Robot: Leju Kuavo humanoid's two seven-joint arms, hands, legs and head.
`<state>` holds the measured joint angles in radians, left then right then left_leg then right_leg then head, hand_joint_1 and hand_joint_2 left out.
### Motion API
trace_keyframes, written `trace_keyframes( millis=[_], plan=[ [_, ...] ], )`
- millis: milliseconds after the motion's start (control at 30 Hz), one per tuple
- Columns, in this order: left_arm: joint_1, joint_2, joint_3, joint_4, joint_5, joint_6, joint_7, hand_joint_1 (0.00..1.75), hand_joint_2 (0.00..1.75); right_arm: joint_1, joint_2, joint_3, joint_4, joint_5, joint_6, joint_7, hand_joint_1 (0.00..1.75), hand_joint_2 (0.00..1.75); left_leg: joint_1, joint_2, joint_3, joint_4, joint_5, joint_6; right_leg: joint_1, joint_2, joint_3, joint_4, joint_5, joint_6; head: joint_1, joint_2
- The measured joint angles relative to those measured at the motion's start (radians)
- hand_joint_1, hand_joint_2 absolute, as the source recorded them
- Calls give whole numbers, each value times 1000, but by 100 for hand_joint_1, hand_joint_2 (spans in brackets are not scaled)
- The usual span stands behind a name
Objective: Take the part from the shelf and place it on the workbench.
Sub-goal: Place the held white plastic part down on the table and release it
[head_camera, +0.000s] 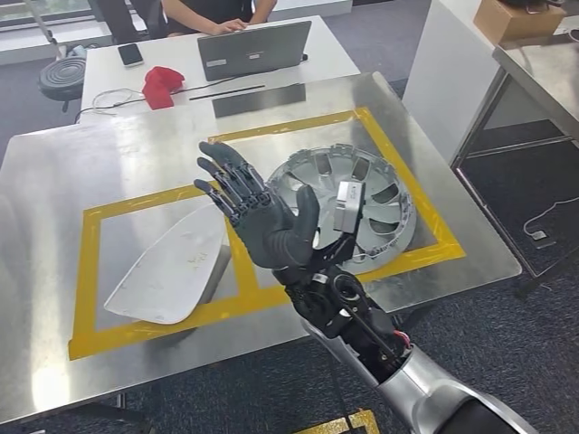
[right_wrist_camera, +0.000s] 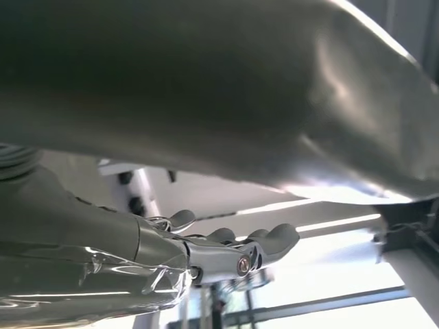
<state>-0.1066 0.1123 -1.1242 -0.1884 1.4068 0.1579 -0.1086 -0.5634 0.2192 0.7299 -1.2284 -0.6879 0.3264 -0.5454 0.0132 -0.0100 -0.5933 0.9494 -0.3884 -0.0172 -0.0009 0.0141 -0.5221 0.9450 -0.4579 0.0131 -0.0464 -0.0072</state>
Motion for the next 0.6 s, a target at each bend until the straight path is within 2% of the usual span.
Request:
trace_keyframes(
  millis=[333,600],
  plan=[
    [0,0,4,0,1,3,4,0,0,128,-69,-34,-192,5,41,16,0,0,0,0,1,-1,0,0,1,0,2,0,0,0,0,0],
    [-1,0,4,0,0,2,-7,0,0,161,-93,-32,-245,30,35,27,0,0,0,0,1,-1,0,0,1,0,2,0,0,0,0,0]
  ],
)
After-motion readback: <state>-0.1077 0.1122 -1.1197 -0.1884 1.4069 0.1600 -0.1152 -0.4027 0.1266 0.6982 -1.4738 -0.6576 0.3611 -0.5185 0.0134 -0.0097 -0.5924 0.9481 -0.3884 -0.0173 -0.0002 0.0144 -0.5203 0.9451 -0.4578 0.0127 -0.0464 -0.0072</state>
